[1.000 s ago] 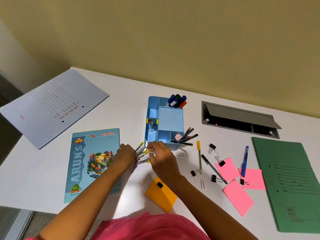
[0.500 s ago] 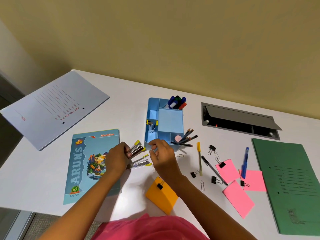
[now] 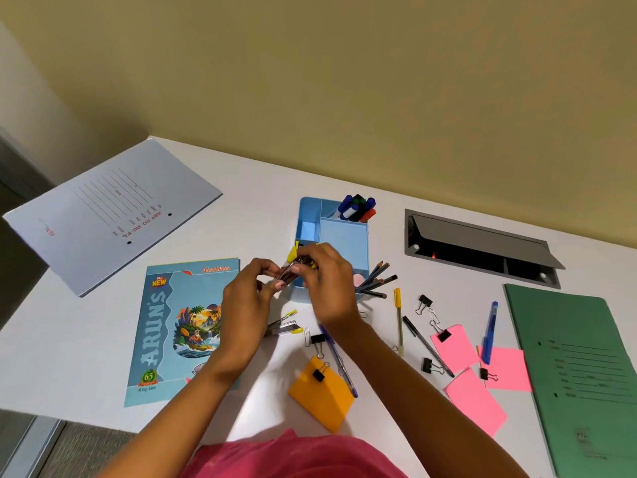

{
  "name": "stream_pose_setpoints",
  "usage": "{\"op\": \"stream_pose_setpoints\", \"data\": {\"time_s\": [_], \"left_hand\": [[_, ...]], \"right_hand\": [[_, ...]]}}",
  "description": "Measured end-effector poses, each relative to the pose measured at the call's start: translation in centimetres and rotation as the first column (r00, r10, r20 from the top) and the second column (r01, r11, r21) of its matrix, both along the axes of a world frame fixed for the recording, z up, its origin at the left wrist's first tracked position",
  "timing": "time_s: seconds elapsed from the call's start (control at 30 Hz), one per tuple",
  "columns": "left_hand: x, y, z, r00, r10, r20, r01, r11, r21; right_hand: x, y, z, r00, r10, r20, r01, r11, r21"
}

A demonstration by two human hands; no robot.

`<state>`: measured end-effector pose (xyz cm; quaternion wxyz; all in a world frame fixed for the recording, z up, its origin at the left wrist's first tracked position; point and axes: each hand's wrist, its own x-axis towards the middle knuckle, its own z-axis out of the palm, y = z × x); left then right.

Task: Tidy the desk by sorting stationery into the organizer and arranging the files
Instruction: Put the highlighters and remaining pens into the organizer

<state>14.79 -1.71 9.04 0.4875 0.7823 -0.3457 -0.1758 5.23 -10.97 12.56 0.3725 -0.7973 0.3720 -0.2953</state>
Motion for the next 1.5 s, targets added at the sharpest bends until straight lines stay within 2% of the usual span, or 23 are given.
{"op": "stream_pose_setpoints", "data": {"time_s": [0.13,0.23,0.33,0.43,0.7,0.8,0.97,1.13,1.3,1.37,1.43,1.5], "left_hand": [[0.0,-0.1,-1.3,0.999,-0.026,0.020,0.024,0.996,0.082],[-0.4,0.6,-2.7,0.991,-0.112,0.071,0.096,0.975,0.202],[-0.9,1.4,-4.0,0.981,-0.178,0.073,0.155,0.955,0.252],[-1.0,1.7,-5.0,0.980,-0.194,0.047,0.171,0.939,0.300],[-1.3,1.8,-6.4,0.976,-0.212,0.051,0.177,0.905,0.387],[-1.6,1.7,-6.7,0.968,-0.239,0.078,0.188,0.893,0.408],[-2.0,1.5,-7.2,0.927,-0.323,0.190,0.196,0.850,0.489],[-1.8,1.6,-8.1,0.811,-0.463,0.358,0.185,0.783,0.594],[-1.4,1.7,-9.2,0.768,-0.466,0.439,0.138,0.790,0.597],[-1.4,1.9,-8.9,0.786,-0.431,0.443,0.126,0.814,0.567],[-1.4,2.1,-8.3,0.842,-0.358,0.403,0.122,0.855,0.504],[-1.4,2.3,-7.6,0.890,-0.270,0.369,0.096,0.900,0.426]], "right_hand": [[-0.7,-2.1,0.7,1.000,-0.007,-0.027,0.007,1.000,0.007],[-0.4,-3.4,-0.5,0.977,0.002,-0.213,-0.024,0.995,-0.098],[0.5,-3.6,-2.4,0.915,0.024,-0.404,-0.103,0.979,-0.175],[1.1,-3.3,-2.8,0.925,0.064,-0.375,-0.113,0.987,-0.111],[2.0,-3.9,-3.4,0.902,-0.038,-0.430,-0.064,0.973,-0.220],[1.9,-4.2,-3.6,0.898,-0.057,-0.435,-0.035,0.979,-0.199],[2.1,-4.4,-3.6,0.902,-0.044,-0.429,-0.036,0.984,-0.176],[1.3,-4.0,-2.8,0.943,-0.042,-0.330,-0.017,0.984,-0.175],[0.2,-3.5,-2.3,0.960,-0.103,-0.261,0.073,0.989,-0.125],[-0.5,-2.8,-2.4,0.979,-0.093,-0.182,0.061,0.982,-0.177],[-1.3,-1.8,-2.7,0.998,-0.030,-0.060,0.017,0.975,-0.220],[-2.0,-0.7,-3.0,1.000,-0.012,-0.005,0.011,0.989,-0.148]]}}
